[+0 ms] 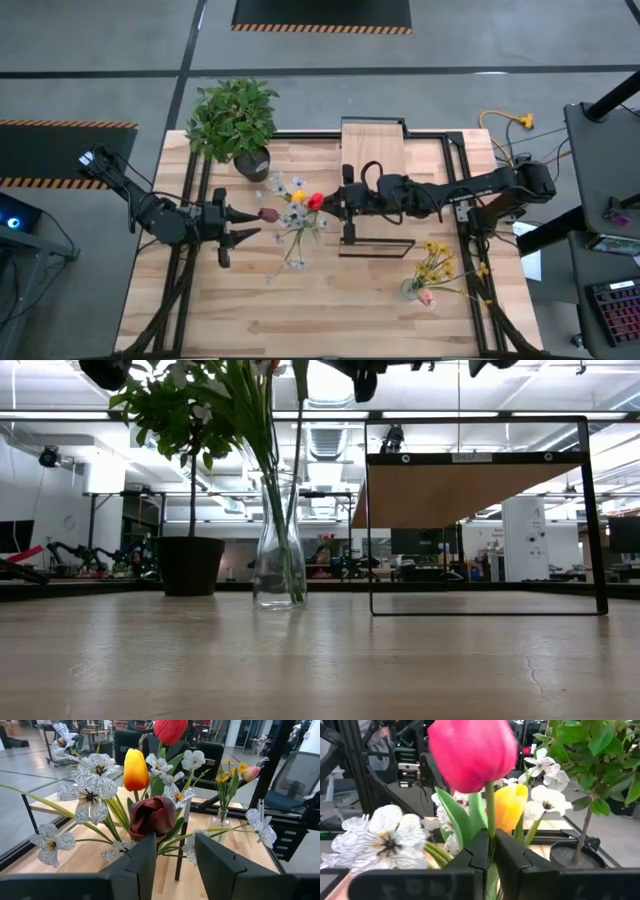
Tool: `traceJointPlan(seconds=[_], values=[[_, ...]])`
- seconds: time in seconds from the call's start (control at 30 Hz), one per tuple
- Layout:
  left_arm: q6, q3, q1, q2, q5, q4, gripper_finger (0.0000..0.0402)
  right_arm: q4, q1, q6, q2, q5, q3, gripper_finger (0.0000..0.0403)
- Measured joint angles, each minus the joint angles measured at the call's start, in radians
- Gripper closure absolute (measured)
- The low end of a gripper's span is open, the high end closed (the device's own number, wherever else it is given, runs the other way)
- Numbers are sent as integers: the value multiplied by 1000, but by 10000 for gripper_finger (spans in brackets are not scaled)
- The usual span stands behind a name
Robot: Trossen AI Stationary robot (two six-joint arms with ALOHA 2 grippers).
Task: Pick and place flowers into a vace then onto a shelf
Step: Put the red flower into the left transparent glass vase, then put the left transparent vase with tulips and flowers on the shelf
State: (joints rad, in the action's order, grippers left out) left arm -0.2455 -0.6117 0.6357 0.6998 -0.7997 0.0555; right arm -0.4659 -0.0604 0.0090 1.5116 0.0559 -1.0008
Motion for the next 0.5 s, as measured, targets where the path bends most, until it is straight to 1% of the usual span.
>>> traceJointPlan(seconds=[0.13,0.33,0.4,0.5], values=[[0,-2,-1,-1,0,0,283,62,2,-7,-23,-1,-6,340],[0,-2,-1,-2,0,0,283,216,3,-9,-86,5,-33,243],[0,-2,-1,-2,0,0,283,307,2,-8,-123,47,-56,214],[0,-2,0,-6,0,0,283,473,2,-8,-195,104,-97,182]])
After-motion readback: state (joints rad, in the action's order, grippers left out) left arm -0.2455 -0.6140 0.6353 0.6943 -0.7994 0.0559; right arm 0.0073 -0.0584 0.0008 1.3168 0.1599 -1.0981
